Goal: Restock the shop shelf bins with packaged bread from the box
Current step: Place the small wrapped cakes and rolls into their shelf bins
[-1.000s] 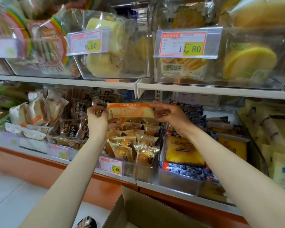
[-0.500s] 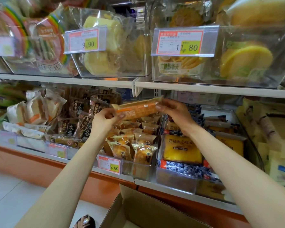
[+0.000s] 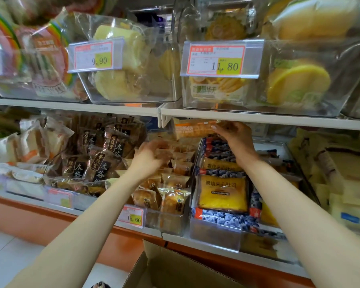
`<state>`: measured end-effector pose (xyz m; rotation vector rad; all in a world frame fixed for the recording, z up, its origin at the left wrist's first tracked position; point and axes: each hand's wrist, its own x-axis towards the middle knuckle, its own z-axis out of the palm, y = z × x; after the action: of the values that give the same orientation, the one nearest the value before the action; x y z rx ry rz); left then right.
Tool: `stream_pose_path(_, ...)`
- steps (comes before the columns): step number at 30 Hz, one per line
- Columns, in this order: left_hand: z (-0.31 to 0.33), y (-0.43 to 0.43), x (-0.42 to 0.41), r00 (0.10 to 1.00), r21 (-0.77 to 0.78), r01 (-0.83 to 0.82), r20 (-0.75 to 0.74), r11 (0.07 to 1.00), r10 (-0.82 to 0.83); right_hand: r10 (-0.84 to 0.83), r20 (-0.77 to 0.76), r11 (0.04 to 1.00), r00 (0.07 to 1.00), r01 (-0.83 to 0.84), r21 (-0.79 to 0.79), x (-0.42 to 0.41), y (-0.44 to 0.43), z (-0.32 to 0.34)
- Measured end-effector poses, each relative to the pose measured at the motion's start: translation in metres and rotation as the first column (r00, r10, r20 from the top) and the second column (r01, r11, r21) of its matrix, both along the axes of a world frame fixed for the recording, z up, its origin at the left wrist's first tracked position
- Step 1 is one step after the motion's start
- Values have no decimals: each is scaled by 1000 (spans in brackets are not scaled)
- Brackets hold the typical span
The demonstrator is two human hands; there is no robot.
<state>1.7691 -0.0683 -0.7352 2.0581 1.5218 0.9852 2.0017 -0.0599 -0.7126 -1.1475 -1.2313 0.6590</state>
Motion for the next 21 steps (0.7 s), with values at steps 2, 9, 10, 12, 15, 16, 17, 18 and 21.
stream_pose_path(2,1,9,13,978,-1,21,-209,1000,-20,-63,21,998,998,63,2,3,5,-2)
stream_pose_path(9,1,25,34,835,-68,93,-539,993,-115,-142,102,987,985,148,-56,4,15,-9)
stream_pose_path(10,2,24,34,847,-48,104,-520,993,-114,-152,99,986,983,158,-60,5,16,-9)
stream_pose_path(12,2,22,33,880,-5,129,-460,992,-117,-158,99,984,983,165,-70,5,18,-8)
stream_pose_path(15,-1,19,28,900,26,152,-417,988,-128,-141,85,987,986,147,-63,1,19,-8)
stream_pose_path(16,-2,18,27,909,18,154,-395,988,-135,-132,83,989,988,137,-54,-1,19,-8)
stream_pose_path(17,-2,17,26,919,5,156,-367,988,-143,-123,92,991,988,127,-44,-4,19,-8)
stream_pose_path(18,-2,17,26,928,-8,158,-341,987,-151,-108,104,993,989,112,-31,-6,18,-7)
stream_pose_path(21,0,17,27,942,-3,160,-297,987,-154,-49,82,999,995,48,14,-15,21,-9)
